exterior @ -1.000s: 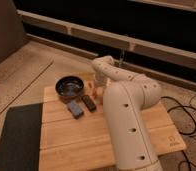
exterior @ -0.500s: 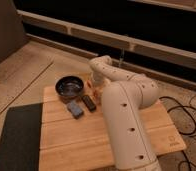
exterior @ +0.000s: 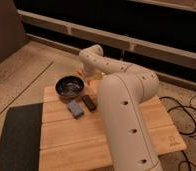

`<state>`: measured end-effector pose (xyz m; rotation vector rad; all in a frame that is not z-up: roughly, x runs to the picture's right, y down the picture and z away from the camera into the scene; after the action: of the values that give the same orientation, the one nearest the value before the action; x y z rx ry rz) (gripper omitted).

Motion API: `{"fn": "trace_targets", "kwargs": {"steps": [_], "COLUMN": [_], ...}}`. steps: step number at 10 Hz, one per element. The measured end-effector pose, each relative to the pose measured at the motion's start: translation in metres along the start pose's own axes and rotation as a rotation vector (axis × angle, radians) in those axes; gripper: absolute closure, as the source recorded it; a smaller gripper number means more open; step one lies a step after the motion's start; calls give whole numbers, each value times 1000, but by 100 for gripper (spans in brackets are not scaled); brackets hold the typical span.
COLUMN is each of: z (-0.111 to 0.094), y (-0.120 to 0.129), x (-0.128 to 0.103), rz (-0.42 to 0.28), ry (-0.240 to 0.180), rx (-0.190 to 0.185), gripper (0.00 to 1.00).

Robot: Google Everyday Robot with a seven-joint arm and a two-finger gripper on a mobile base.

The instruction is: Place the pepper in the ceramic bowl

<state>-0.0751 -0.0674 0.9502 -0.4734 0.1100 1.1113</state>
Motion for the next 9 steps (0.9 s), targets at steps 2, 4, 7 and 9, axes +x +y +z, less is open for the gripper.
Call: {"fn": "trace_targets", "kwargs": {"steps": [2, 4, 7, 9], "z": [0, 12, 40, 51], "y": [25, 52, 77, 80], "x": [0, 6, 19, 21], "rz": [-45, -87, -116, -114], "ry": [7, 41, 117, 148], "rx": [-14, -32, -57, -72], "gripper": [100, 95, 64, 41]}}
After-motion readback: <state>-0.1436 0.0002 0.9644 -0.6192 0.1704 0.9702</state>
